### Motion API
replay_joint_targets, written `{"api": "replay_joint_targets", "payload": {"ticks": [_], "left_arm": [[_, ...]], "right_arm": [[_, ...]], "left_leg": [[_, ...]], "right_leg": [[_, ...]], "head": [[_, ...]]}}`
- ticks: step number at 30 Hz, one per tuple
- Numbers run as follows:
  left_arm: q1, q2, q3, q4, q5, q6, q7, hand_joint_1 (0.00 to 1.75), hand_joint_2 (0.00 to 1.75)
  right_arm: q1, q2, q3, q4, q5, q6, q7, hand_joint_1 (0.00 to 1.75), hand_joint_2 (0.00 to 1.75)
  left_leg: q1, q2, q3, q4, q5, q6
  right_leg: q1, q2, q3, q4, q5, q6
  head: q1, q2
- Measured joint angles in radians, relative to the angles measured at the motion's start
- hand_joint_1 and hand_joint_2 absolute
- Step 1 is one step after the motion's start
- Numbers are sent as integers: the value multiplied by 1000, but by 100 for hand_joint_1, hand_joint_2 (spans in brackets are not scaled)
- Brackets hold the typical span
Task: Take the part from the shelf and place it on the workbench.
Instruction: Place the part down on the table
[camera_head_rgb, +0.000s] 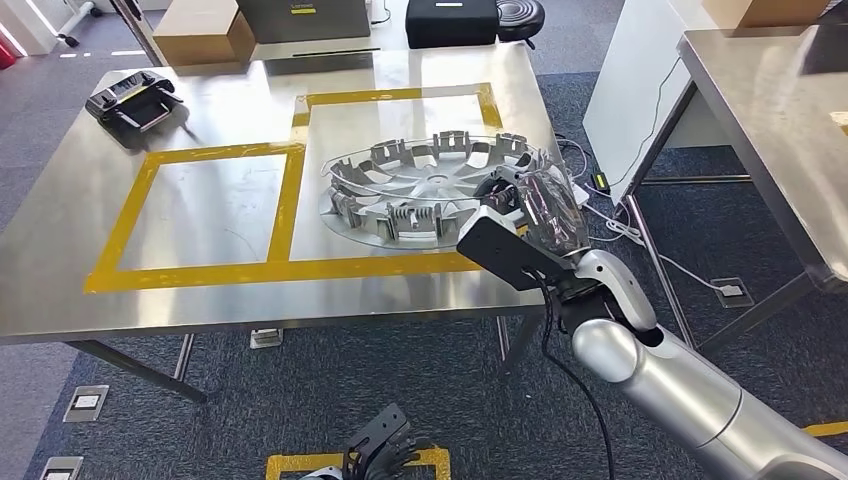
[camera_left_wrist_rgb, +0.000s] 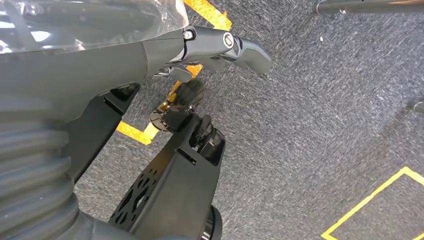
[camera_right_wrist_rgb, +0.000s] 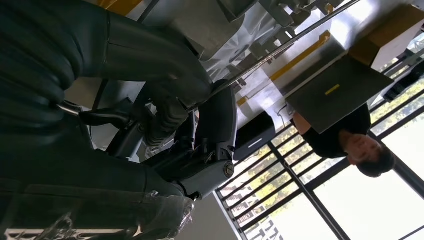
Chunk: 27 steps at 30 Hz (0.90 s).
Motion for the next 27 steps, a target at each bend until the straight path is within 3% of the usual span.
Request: {"api": "replay_joint_targets", "payload": {"ticks": [7,20,22,24,25,27], "left_arm": [[2,-2,-1,0,-1,0,-3,0,175],[-2,-2,0,0,-5,-1,-5,0,175],[-2,0,0,0,-5,-2,-5,0,175],[-3,0,0,0,-6,-3,-5,0,175],[-5,0,0,0,-6,-4,-5,0,175],[-8,-1,0,0,-6,-4,-5,0,175]], "right_arm": [[4,-6,8,11,0,0,0,175,175],[-24,-4,8,11,0,-1,0,175,175],[-24,-4,9,10,0,-1,0,175,175],[-25,-4,8,9,0,-1,0,175,175],[-27,-5,7,8,0,-1,0,175,175],[-28,-6,7,8,0,-1,-1,175,175]], "left_leg": [[1,1,5,-13,-11,-8],[0,1,8,-9,-10,-3],[-4,1,10,-11,-7,10],[-2,4,36,-57,15,31],[0,7,54,-86,28,38],[3,11,78,-115,37,40]], "right_leg": [[3,-3,0,0,3,-4],[1,-3,12,-11,10,2],[-4,-3,18,-25,18,10],[-5,-4,27,-42,24,19],[-4,-6,23,-31,18,21],[-2,-11,-21,57,-16,25]], "head": [[0,0],[0,0],[-2,0],[-6,0],[-7,0],[1,0]]}}
